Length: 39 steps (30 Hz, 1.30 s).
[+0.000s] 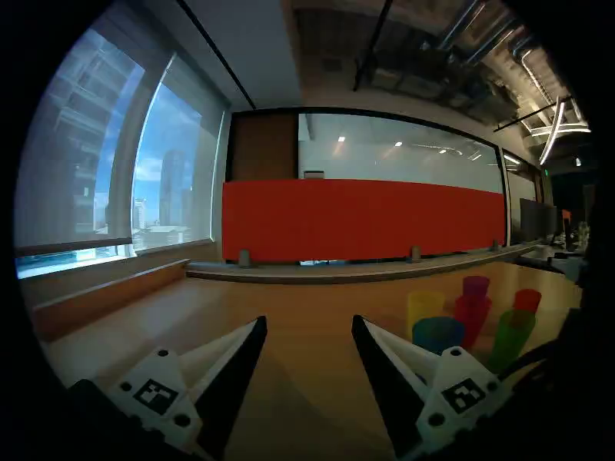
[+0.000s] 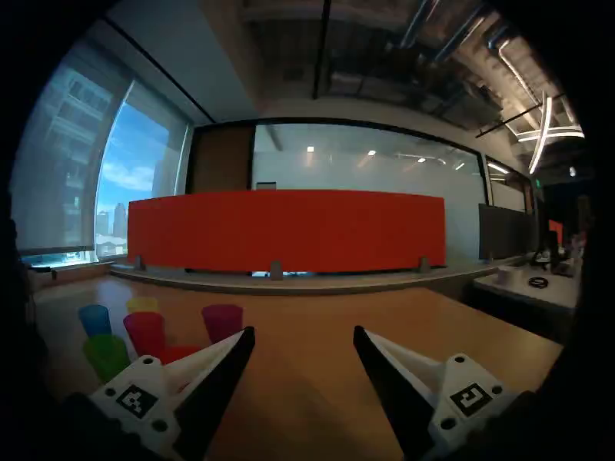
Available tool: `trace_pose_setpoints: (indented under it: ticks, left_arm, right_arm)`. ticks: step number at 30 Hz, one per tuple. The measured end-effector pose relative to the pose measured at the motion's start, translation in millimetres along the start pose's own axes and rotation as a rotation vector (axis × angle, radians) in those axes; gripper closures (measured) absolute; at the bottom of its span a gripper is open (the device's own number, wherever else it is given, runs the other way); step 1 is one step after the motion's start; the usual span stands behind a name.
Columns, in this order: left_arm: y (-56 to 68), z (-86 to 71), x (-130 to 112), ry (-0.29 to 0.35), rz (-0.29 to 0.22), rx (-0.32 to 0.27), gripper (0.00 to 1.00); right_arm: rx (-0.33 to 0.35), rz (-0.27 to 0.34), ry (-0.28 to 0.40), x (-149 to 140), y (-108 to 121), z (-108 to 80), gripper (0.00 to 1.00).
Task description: Pour water
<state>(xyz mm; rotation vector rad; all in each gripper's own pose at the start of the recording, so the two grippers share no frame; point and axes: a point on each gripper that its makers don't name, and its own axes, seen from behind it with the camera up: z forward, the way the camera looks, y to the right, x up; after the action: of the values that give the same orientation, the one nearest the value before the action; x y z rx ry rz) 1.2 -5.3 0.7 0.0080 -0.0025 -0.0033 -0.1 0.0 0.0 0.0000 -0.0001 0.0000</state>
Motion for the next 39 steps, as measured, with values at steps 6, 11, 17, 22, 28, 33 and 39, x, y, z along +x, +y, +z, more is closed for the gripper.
trace_pose_setpoints:
  ticks: [6, 11, 17, 22, 28, 33, 39]
  left_arm:
    - [-2.9, 1.0, 0.3, -0.017, -0.003, 0.007, 0.18]
    - [-2.2, 1.3, 14.2, -0.012, -0.016, -0.006, 0.19]
    - [3.5, 3.9, 35.9, -0.037, -0.014, -0.034, 0.18]
    - [6.8, 7.9, 64.5, -0.051, -0.011, -0.055, 0.19]
    - [10.6, 11.8, 109.0, -0.042, -0.002, -0.086, 0.18]
    - [15.7, 14.3, 143.1, -0.053, 0.003, -0.118, 0.18]
    - [32.0, 14.7, 182.8, -0.025, 0.013, -0.194, 0.19]
  right_arm:
    - [0.003, 0.001, -0.013, -4.1, -0.5, 0.1, 0.01]
    - [0.022, 0.019, -0.036, -1.0, -4.9, 1.0, 0.01]
    - [0.05, 0.015, -0.049, 24.8, -7.2, 1.9, 0.01]
    - [0.079, 0.001, -0.052, 59.9, -8.7, 4.0, 0.01]
    - [0.13, -0.002, -0.065, 102.5, -14.0, 6.9, 0.01]
    - [0.19, 0.03, -0.087, 131.3, -22.2, 10.8, 0.01]
    - [0.26, 0.064, -0.121, 156.1, -33.9, 13.8, 0.01]
